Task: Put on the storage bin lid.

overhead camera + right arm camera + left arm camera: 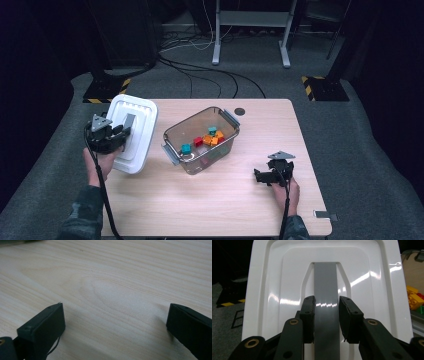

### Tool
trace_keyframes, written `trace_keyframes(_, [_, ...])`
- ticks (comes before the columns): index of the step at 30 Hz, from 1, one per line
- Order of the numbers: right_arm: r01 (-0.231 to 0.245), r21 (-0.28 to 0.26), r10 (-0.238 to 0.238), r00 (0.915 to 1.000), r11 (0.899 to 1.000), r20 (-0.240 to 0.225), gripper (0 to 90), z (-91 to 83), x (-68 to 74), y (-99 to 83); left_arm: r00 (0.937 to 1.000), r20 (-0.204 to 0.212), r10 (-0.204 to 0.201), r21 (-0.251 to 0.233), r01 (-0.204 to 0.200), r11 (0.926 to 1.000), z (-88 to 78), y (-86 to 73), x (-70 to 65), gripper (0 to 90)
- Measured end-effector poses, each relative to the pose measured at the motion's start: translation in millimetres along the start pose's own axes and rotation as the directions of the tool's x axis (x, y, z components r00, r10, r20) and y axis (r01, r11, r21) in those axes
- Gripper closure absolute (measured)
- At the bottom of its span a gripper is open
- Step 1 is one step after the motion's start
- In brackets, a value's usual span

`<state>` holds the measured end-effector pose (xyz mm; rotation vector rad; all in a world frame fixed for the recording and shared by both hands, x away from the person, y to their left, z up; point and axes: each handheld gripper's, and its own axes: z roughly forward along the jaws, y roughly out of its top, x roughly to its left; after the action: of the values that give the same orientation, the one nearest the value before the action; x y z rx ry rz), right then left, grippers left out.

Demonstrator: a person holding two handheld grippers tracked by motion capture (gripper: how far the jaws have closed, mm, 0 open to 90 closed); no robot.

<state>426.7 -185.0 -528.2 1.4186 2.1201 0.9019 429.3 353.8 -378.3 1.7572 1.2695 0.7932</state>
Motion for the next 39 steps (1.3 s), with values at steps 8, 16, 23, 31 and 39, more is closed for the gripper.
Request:
trace_keyframes(8, [-0.002, -0.001, 0.002, 1.0000, 1.000, -0.001, 0.9, 0.0, 0.0, 0.0, 0.9992, 0.034, 0.022, -0.021, -0.021, 0.9996, -4.0, 16.3, -8.8, 66.5])
trace_keyframes(16, [-0.003, -0.001, 0.003, 1.0000, 1.000, -0.003, 1.3, -0.2, -0.2, 0.0, 0.9961, 0.067, 0.059, -0.029, -0.057, 0.9980, -5.4, 33.5, -21.5, 66.5])
trace_keyframes(23, [-0.003, -0.001, 0.003, 1.0000, 1.000, -0.004, 1.3, -0.1, -0.2, 0.0, 0.9925, 0.093, 0.079, -0.039, -0.075, 0.9964, -4.5, 43.1, -30.9, 66.5])
trace_keyframes(31, [-0.002, -0.001, 0.002, 1.0000, 1.000, -0.004, 1.3, -0.1, -0.2, 0.1, 0.9858, 0.131, 0.105, -0.043, -0.100, 0.9940, -2.6, 54.7, -43.6, 66.5])
trace_keyframes(39, [-0.003, -0.001, 0.003, 1.0000, 1.000, -0.004, 1.4, -0.1, -0.3, 0.1, 0.9752, 0.177, 0.133, -0.042, -0.127, 0.9910, 3.5, 65.4, -58.8, 66.5])
